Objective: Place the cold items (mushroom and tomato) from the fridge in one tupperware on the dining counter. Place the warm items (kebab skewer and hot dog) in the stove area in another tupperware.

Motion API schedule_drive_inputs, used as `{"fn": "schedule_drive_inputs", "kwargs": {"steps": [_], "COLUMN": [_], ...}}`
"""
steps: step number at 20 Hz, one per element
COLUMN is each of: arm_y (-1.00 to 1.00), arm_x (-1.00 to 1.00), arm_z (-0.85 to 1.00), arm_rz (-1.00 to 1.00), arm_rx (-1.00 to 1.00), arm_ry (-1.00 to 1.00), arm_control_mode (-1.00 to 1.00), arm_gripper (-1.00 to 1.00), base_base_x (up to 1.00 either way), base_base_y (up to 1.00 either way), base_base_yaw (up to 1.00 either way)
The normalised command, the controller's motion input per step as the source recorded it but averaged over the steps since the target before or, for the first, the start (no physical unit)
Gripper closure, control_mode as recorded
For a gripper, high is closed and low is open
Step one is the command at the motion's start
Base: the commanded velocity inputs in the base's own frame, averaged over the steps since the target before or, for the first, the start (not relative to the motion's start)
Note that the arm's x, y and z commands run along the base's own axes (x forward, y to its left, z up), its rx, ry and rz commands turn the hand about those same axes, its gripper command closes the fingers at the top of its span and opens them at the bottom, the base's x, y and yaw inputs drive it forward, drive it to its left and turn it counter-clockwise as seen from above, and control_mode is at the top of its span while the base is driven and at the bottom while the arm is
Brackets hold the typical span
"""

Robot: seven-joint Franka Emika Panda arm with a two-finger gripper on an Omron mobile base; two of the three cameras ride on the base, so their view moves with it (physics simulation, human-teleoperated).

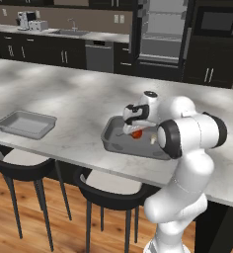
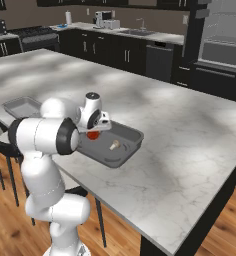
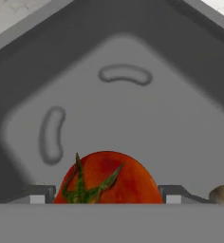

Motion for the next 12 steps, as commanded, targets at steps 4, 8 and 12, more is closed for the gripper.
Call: {"fn": "schedule_drive_inputs", "kwargs": {"steps": [4,8,12], "arm_y": [0.18,0.06,0.02], "arm_x": [0.43,0.5,0.5], "arm_z": [-0.44,-0.46,-0.42], "arm_rz": [0.0,0.0,0.0], "arm_rx": [0.0,0.0,0.0], "arm_ry": [0.01,0.01,0.0], "arm_control_mode": [-1.0,-1.0,-1.0], "arm_gripper": [1.0,1.0,1.0], "base_base_x": [0.0,0.0,0.0], "base_base_y": [0.0,0.0,0.0], "base_base_yaw": [0.0,0.0,0.0]}}
